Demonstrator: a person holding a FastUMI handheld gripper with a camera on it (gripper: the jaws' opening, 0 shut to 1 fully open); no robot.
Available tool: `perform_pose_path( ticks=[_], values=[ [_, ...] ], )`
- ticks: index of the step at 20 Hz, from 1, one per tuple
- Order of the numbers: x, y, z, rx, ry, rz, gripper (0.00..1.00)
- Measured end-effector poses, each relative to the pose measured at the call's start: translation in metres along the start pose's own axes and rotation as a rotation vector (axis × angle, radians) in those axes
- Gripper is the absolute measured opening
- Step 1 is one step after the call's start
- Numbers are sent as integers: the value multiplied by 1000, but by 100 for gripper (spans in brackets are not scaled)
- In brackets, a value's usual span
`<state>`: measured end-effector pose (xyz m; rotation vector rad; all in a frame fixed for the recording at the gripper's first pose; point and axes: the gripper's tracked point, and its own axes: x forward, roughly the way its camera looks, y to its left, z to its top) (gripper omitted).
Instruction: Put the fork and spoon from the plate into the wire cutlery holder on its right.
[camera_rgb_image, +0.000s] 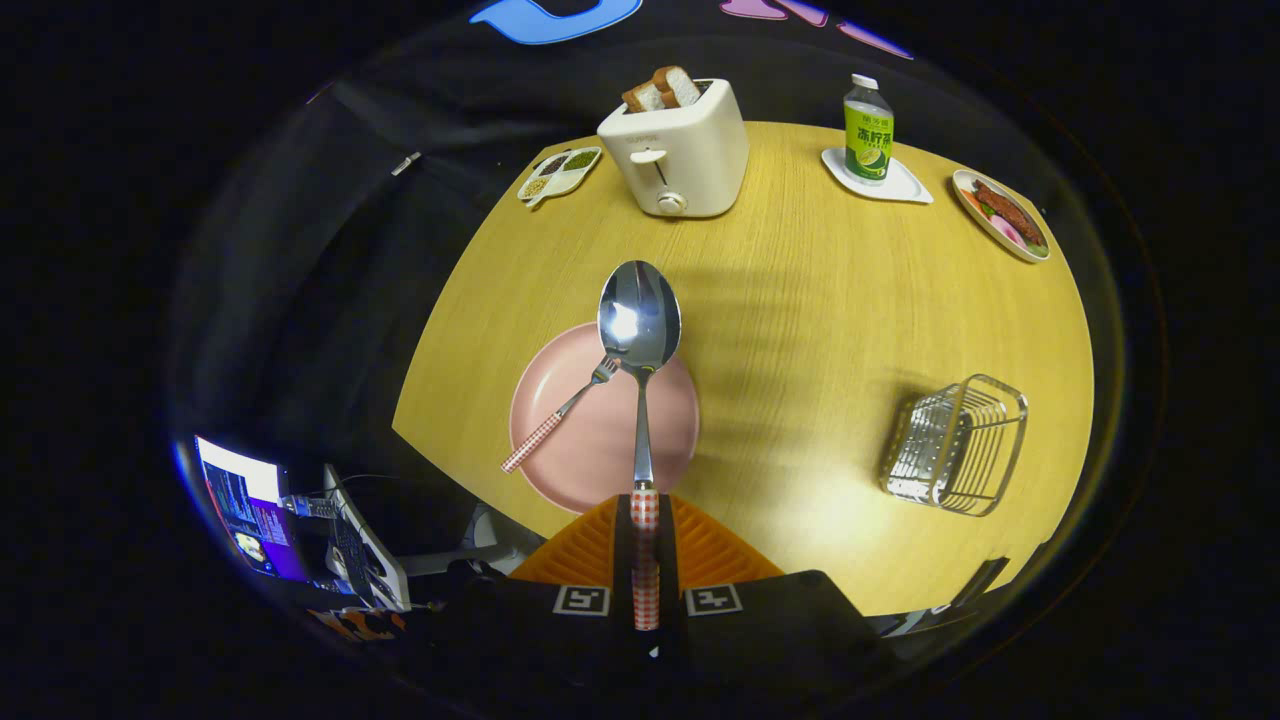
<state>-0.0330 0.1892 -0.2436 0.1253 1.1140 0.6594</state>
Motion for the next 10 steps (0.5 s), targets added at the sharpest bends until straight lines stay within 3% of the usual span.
perform_pose_path(
  ticks=[5, 10],
  values=[
    [-49, -61, -5, 6, 18, -67, 13],
    [-77, -118, -23, 25, 128, -136, 13]
  ],
)
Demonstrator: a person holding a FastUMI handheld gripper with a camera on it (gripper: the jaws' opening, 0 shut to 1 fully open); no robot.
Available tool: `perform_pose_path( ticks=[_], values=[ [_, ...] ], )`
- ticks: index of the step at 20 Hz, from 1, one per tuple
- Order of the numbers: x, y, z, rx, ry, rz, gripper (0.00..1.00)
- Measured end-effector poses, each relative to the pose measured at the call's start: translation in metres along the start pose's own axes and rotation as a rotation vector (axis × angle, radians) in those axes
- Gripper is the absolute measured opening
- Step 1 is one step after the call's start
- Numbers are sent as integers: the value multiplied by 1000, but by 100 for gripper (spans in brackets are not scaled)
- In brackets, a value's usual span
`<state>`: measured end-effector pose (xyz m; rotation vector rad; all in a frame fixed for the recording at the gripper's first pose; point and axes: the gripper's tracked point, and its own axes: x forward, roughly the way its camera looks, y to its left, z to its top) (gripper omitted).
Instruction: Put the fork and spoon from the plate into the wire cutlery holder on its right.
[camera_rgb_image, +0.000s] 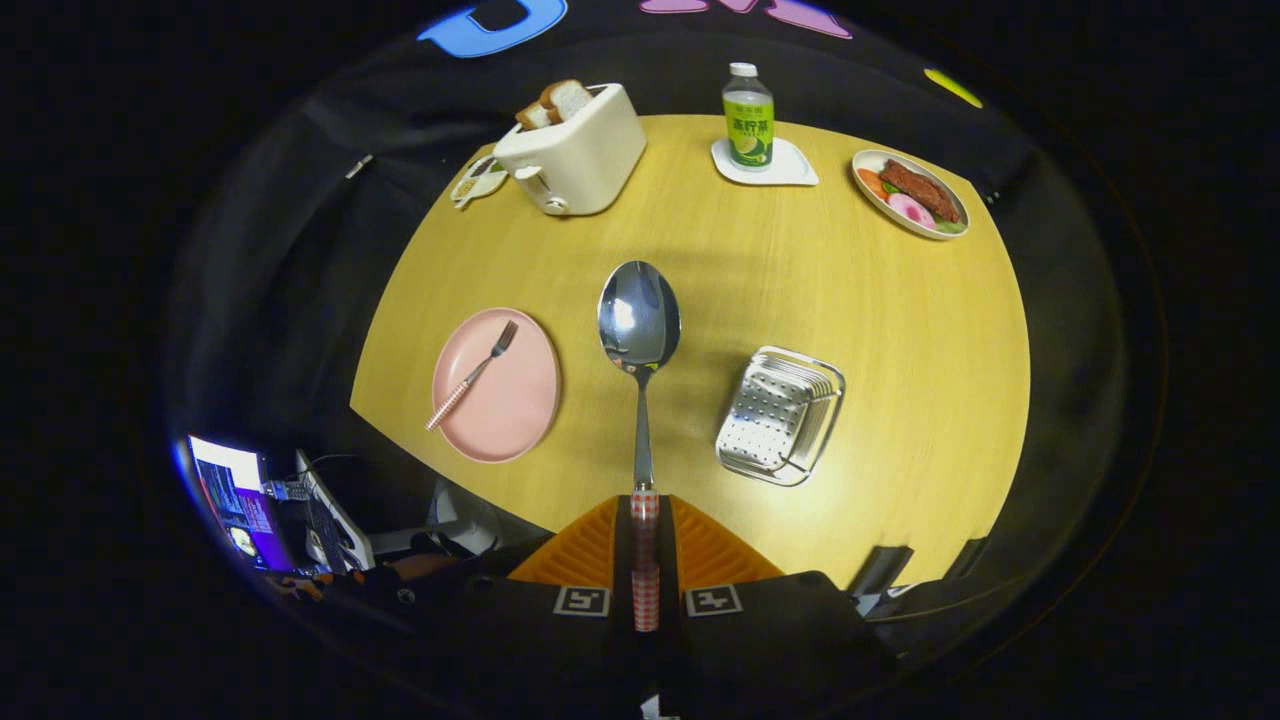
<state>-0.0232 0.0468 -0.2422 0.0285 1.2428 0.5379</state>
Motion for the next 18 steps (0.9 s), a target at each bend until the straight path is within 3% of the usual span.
perform_pose_path(
  ticks=[3, 7, 10, 18],
  values=[
    [-1, -36, -21, -45, 138, -71, 13],
    [4, -54, -40, -39, 323, -68, 13],
    [6, -74, -49, -77, 467, -113, 13],
    [20, -88, -40, -104, 744, -183, 13]
  ],
)
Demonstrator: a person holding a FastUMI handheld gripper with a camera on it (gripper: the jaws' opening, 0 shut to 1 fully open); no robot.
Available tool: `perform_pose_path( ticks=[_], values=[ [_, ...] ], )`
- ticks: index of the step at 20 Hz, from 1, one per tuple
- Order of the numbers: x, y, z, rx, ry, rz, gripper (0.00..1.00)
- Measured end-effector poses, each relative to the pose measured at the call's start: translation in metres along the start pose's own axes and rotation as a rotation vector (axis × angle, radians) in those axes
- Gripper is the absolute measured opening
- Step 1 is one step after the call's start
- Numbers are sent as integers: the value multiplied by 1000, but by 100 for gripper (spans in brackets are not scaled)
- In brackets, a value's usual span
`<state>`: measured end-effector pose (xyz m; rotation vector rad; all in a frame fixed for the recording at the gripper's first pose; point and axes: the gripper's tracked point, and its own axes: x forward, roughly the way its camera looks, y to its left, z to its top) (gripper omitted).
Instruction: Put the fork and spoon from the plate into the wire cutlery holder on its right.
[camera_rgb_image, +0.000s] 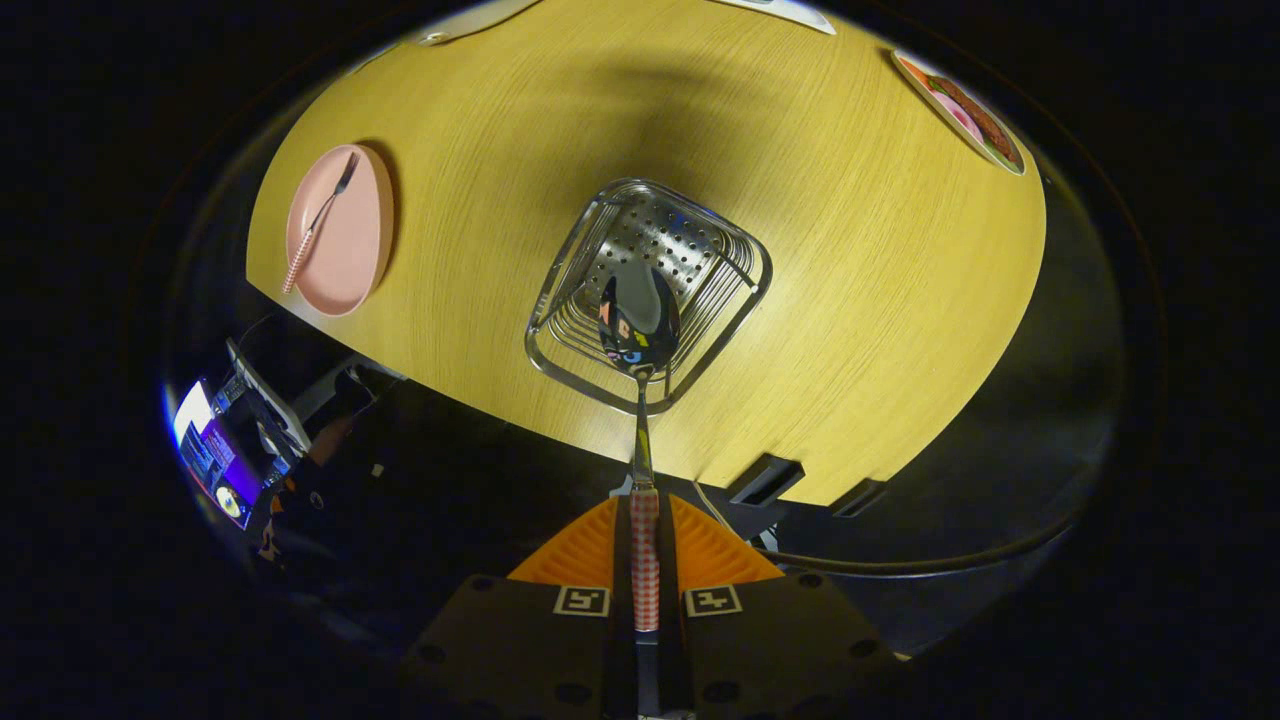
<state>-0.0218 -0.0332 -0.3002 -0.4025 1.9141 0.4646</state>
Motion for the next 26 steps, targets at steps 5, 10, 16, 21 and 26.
perform_pose_path(
  ticks=[5, 10, 16, 21, 26],
  values=[
    [6, -1, 12, 20, 84, -1, 14],
    [8, 4, 30, 64, 79, 18, 16],
    [6, 1, 38, 59, 8, 35, 22],
    [-28, 10, 51, 39, -194, 91, 27],
    [-58, 35, 46, 62, -387, 141, 41]
  ],
)
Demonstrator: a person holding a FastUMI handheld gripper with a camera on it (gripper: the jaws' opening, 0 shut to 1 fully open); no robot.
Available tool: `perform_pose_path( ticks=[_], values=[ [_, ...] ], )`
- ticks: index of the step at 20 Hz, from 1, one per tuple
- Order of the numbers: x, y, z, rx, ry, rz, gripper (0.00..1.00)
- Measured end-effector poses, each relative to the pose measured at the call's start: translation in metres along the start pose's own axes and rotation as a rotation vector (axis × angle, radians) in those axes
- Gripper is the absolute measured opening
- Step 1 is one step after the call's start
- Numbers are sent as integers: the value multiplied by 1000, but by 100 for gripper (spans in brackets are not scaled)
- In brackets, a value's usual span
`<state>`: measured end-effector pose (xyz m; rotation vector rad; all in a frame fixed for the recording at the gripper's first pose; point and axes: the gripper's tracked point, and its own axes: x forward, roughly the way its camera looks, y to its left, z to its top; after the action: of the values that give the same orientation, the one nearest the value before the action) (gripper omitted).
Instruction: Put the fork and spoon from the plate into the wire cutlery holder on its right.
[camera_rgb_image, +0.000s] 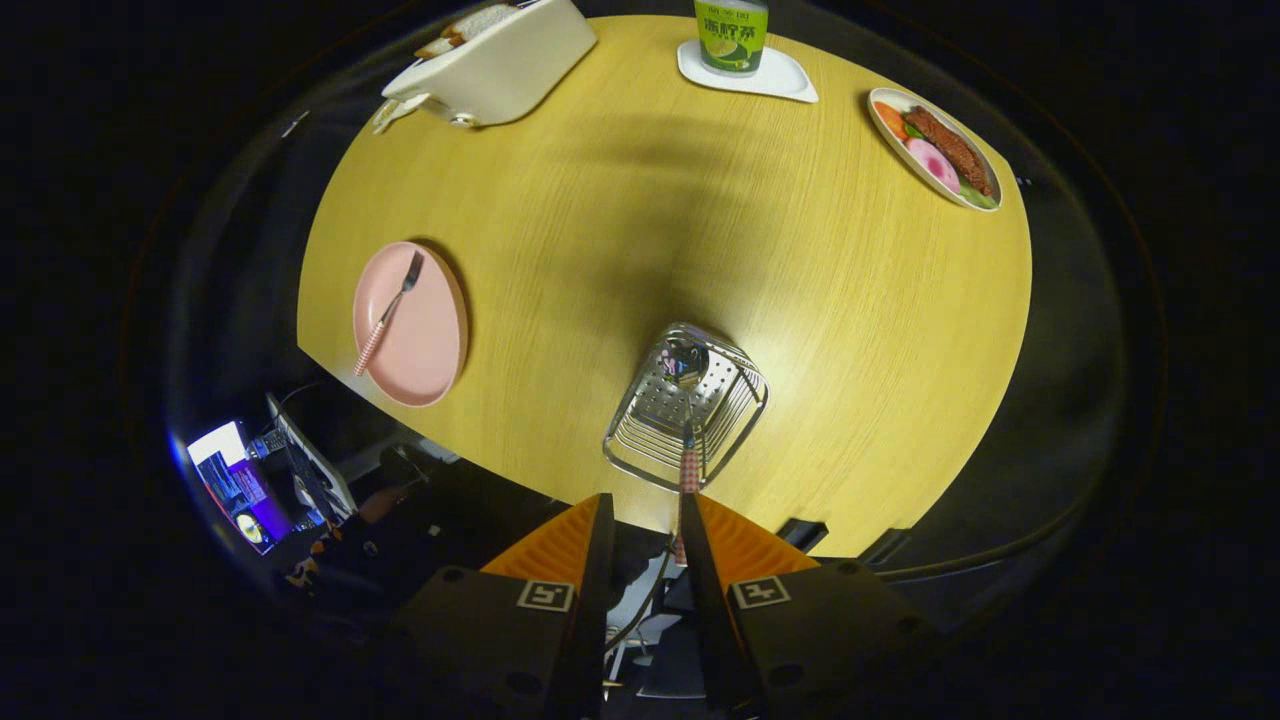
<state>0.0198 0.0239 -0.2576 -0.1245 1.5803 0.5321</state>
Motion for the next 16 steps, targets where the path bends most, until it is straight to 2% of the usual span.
perform_pose_path(
  ticks=[5, 8, 10, 13, 16],
  values=[
    [-25, 68, 10, 124, -172, 188, 45],
    [-28, 109, 15, 150, -230, 247, 46],
    [-29, 146, 23, 191, -269, 317, 46],
    [-17, 189, 36, 228, -290, 369, 46],
    [12, 234, 38, 254, -252, 413, 46]
  ],
)
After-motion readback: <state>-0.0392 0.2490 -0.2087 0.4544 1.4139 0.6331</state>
